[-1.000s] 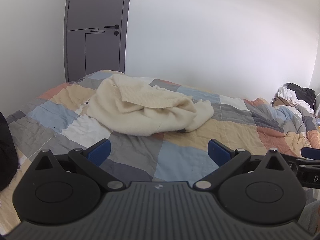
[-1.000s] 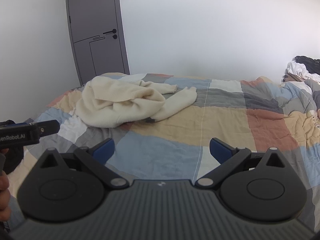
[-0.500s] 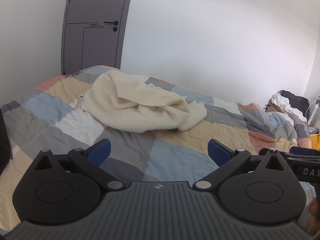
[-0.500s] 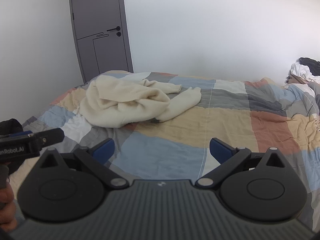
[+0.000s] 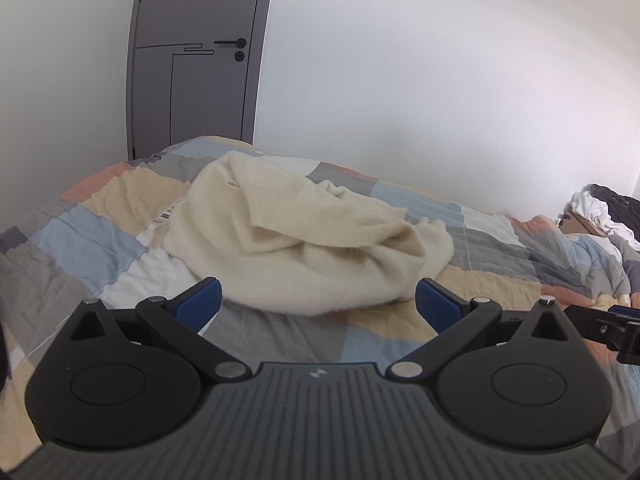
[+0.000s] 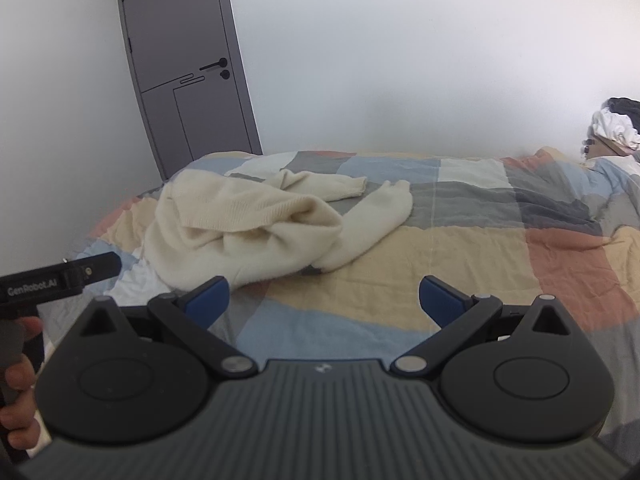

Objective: Fold large clothes

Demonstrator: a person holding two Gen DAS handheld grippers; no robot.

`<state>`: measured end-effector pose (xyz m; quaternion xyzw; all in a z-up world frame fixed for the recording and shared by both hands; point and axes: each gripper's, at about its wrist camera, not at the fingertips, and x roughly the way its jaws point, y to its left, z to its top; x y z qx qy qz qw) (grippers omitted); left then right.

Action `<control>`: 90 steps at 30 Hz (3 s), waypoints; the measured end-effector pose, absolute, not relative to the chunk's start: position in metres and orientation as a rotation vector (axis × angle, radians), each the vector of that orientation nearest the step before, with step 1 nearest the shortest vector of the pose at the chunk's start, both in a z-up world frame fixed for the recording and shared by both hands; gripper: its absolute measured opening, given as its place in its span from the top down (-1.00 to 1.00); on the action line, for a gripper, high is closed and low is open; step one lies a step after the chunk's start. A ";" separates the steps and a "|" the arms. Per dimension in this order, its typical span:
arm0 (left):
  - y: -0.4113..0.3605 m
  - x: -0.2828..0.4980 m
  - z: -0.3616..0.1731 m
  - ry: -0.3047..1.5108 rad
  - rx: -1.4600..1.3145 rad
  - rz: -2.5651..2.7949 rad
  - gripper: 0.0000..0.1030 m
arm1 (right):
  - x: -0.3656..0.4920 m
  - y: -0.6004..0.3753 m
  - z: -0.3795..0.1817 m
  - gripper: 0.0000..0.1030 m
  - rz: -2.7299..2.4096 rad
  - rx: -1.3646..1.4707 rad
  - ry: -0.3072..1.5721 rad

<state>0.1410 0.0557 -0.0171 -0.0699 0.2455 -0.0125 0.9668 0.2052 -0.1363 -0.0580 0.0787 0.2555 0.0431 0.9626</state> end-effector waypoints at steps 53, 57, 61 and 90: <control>0.190 0.294 -0.170 0.450 -0.647 -0.094 0.89 | 0.376 -0.084 -0.134 0.84 0.418 0.262 0.255; 0.183 0.262 -0.153 0.462 -0.637 -0.149 0.90 | 0.331 -0.089 -0.110 0.85 0.432 0.216 0.206; 0.157 0.232 -0.143 0.496 -0.654 -0.300 1.00 | 0.290 -0.096 -0.097 0.88 0.425 0.162 0.192; 0.144 0.237 -0.136 0.603 -0.474 -0.158 -0.01 | 0.288 -0.115 -0.137 -0.39 0.396 0.360 0.590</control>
